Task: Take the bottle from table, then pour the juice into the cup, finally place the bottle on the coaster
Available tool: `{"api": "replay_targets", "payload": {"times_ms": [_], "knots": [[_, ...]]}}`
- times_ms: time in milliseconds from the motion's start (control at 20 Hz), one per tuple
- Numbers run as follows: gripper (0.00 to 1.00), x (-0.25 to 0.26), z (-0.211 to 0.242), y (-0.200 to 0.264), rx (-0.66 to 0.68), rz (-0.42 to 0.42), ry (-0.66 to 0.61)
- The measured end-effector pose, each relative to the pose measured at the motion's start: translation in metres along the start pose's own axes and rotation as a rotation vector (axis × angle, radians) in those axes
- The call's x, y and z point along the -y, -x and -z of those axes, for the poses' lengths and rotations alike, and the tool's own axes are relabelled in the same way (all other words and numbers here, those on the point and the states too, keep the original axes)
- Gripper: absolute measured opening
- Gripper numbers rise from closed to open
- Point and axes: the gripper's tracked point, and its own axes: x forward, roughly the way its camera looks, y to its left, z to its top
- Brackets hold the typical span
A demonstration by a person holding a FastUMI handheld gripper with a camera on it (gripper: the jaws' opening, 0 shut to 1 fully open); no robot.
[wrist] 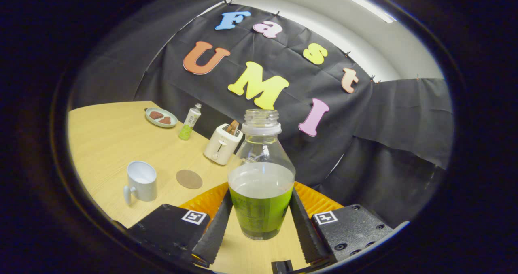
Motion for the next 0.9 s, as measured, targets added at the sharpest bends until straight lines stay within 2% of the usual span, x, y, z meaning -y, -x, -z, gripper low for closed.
{"api": "replay_targets", "payload": {"times_ms": [450, 900], "knots": [[0.81, -0.014, -0.036, -0.004, 0.03, 0.084, 0.23], [0.81, -0.029, -0.046, -0.007, 0.035, 0.126, 0.428]]}}
